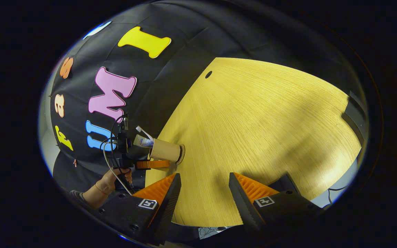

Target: Put the toothbrush and toothpaste on the desktop into the cup, then pick up the cup and place it on the coaster on the desktop.

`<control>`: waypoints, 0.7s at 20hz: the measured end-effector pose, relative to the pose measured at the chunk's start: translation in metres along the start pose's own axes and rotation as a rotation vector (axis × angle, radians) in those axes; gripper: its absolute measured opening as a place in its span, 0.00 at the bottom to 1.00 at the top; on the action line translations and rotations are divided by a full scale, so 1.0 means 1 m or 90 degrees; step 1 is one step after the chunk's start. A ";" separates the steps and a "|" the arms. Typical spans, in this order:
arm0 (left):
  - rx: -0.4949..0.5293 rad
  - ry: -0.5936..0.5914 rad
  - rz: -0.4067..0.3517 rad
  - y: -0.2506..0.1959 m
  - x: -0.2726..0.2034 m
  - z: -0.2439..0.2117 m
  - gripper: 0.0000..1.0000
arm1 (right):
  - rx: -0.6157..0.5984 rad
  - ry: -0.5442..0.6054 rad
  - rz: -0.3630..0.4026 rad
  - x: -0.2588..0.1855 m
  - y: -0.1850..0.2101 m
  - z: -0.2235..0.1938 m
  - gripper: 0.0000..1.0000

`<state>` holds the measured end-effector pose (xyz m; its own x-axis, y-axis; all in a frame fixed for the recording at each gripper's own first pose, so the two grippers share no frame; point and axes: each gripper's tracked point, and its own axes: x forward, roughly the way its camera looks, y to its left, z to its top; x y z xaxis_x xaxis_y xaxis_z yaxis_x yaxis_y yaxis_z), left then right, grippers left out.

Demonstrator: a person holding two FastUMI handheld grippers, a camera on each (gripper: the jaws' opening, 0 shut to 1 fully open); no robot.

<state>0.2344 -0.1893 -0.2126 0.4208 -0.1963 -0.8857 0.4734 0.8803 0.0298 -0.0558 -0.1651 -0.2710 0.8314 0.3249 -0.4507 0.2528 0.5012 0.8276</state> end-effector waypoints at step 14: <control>0.003 -0.011 -0.003 0.005 -0.010 0.001 0.91 | -0.004 0.017 0.005 0.008 0.011 -0.005 0.87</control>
<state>0.2330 -0.1837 -0.2029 0.4320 -0.2089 -0.8773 0.4790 0.8774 0.0270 -0.0491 -0.1532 -0.2669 0.8203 0.3499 -0.4524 0.2426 0.5035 0.8293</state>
